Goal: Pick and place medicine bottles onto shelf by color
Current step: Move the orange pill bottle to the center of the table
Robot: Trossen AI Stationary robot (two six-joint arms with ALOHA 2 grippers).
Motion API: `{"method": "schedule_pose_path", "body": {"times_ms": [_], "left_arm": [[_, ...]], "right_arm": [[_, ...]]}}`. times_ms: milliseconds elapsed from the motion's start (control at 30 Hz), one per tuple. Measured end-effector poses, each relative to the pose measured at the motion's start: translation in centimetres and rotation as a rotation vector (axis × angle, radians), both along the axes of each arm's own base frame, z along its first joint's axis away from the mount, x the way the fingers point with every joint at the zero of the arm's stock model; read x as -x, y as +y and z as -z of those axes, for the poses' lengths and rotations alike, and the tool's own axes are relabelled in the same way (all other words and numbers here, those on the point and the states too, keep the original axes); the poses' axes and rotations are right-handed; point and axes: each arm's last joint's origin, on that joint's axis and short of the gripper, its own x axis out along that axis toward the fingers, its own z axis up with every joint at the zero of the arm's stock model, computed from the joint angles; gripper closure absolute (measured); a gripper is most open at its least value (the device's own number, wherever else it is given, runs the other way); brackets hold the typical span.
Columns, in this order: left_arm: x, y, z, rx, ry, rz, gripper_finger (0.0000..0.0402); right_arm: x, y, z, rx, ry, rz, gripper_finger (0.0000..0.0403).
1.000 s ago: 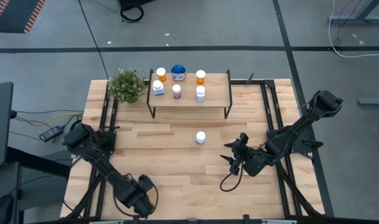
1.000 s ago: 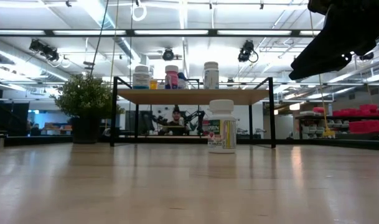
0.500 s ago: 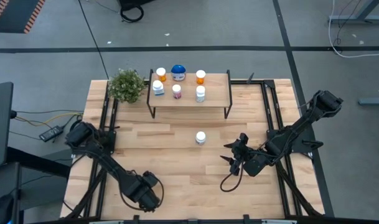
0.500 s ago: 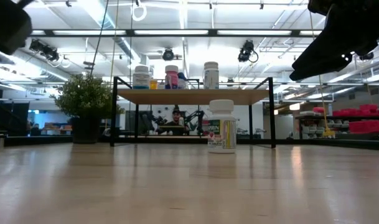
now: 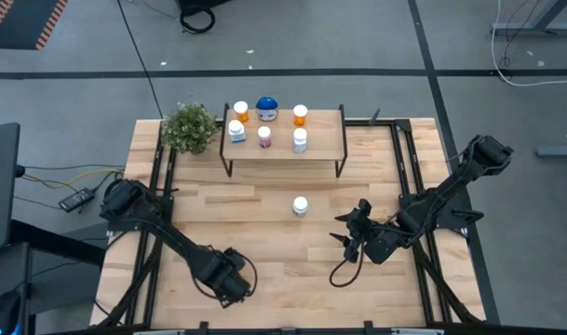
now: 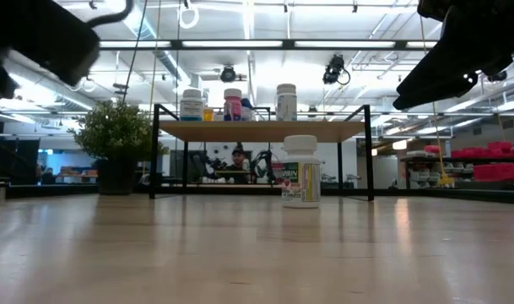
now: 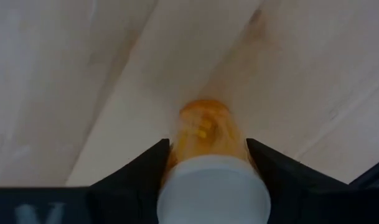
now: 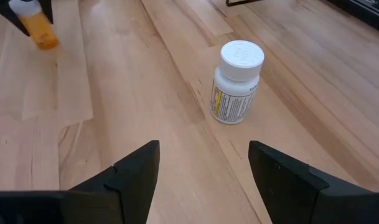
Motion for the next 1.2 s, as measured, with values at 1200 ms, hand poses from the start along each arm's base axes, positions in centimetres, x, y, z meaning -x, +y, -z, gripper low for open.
{"method": "schedule_pose_path", "body": {"times_ms": [1200], "left_arm": [[-4.8,6.6,0.0,0.01,-0.114,0.076,0.0149]], "right_arm": [[0.0,0.1,0.1,-0.016,0.018,-0.024,0.0148]]}}
